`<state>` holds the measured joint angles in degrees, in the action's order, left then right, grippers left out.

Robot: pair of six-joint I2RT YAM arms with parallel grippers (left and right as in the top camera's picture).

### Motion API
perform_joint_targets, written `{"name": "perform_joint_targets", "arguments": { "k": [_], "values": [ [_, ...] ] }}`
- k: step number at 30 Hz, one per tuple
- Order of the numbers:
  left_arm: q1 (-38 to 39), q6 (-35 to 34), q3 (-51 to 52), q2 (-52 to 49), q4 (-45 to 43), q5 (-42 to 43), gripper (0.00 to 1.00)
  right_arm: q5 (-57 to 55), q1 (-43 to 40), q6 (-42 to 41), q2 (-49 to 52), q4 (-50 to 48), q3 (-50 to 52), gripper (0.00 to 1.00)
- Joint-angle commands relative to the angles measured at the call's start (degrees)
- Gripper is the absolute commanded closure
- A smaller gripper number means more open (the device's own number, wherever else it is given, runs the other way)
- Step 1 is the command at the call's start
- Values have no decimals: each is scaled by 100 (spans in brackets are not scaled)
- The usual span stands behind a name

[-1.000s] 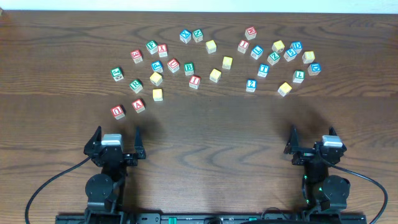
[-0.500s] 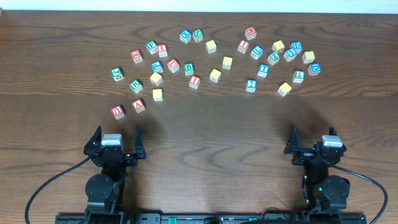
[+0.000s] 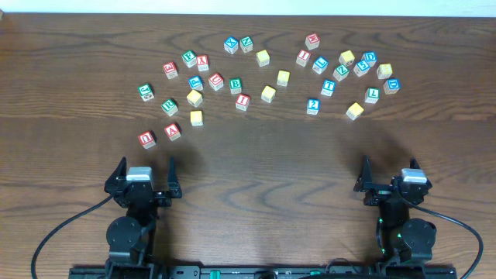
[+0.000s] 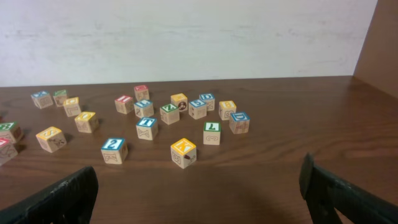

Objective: Spell out ROBOT

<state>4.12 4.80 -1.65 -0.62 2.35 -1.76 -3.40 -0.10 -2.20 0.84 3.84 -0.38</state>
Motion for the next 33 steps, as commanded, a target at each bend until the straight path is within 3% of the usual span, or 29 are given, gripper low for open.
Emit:
{"name": "perform_joint_targets", "arguments": {
  "k": [1,17,20,24,27,33],
  "values": [
    [-35,74,138,39,170,-17,0,-7,17,-55,-39,24,7,1],
    [-31,24,138,39,103,131,0,-7,17,-55,-42,24,7,1],
    [-31,-531,101,39,81,166,0,-7,17,-55,-42,24,7,1],
    [-31,-636,-44,39,83,852,0,-7,17,-55,-42,24,7,1],
    [-31,-636,-251,4,85,909,0,-7,17,-55,-42,24,7,1],
    [-31,-634,-1088,-901,168,815,0,-7,17,-55,-42,24,7,1]
  ]
}}
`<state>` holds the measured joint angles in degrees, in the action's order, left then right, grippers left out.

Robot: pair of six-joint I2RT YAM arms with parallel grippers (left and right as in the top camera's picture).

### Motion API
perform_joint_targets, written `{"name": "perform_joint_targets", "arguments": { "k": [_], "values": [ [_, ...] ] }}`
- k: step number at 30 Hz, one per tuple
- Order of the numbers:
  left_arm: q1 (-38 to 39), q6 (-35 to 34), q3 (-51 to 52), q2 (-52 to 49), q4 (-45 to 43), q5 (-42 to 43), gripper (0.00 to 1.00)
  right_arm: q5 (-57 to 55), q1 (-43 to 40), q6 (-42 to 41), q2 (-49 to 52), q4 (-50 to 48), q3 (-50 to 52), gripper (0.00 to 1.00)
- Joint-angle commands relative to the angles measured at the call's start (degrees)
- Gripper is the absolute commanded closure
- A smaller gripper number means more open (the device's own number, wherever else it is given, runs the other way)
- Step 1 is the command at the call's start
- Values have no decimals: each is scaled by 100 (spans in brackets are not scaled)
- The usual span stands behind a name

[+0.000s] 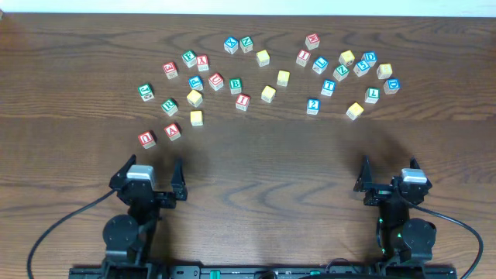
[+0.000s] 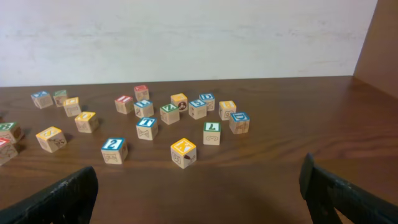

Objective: Spell out ROBOT

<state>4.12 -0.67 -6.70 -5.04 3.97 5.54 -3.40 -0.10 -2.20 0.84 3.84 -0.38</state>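
Observation:
Several lettered wooden blocks lie scattered across the far half of the table. Among them are a green R block (image 1: 170, 106), a green B block (image 1: 235, 85), a blue T block (image 1: 328, 87) and a red block (image 1: 147, 139) nearest my left arm. My left gripper (image 1: 152, 169) stands open at the near left, short of the red block and holding nothing. At the near right my right gripper (image 1: 389, 172) is open and empty too. In the right wrist view, the right gripper (image 2: 199, 196) frames bare table, with a yellow block (image 2: 183, 152) ahead.
A red A block (image 1: 173, 132) and a yellow block (image 1: 196, 118) lie just beyond the left gripper. A blue 2 block (image 2: 113, 150) and a green L block (image 2: 211, 133) sit ahead of the right gripper. A white wall runs behind the table's far edge.
My left gripper has shifted slightly to the right and turned a little, still open. The right gripper and all the blocks are where they were.

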Motion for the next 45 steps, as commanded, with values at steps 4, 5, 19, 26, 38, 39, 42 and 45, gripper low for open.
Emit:
{"name": "perform_joint_targets", "arguments": {
  "k": [4,5,19,26,38,39,42,45],
  "values": [
    [-31,-85,-1543,-1851,306,92,0,-7,17,-55,-42,24,7,1],
    [-31,-85,-1840,-2245,428,92,0,-7,17,-55,-39,24,7,1],
    [-76,-50,-6931,-6776,3075,90,2,-7,17,-55,-39,24,7,1],
    [-168,-264,-8050,-7381,3858,94,2,-7,17,-55,-42,24,7,1],
    [-170,-273,-8043,-7407,4308,197,3,-7,17,-55,-39,24,7,1],
    [-170,-372,-8043,-7407,4288,190,2,-7,17,-55,-42,24,7,1],
    [-170,-813,-8043,-7458,4218,-7,3,-7,17,-55,-42,24,7,1],
    [-170,-1200,-8043,-7652,4183,-282,2,-7,17,-55,-42,24,7,1]
  ]
}}
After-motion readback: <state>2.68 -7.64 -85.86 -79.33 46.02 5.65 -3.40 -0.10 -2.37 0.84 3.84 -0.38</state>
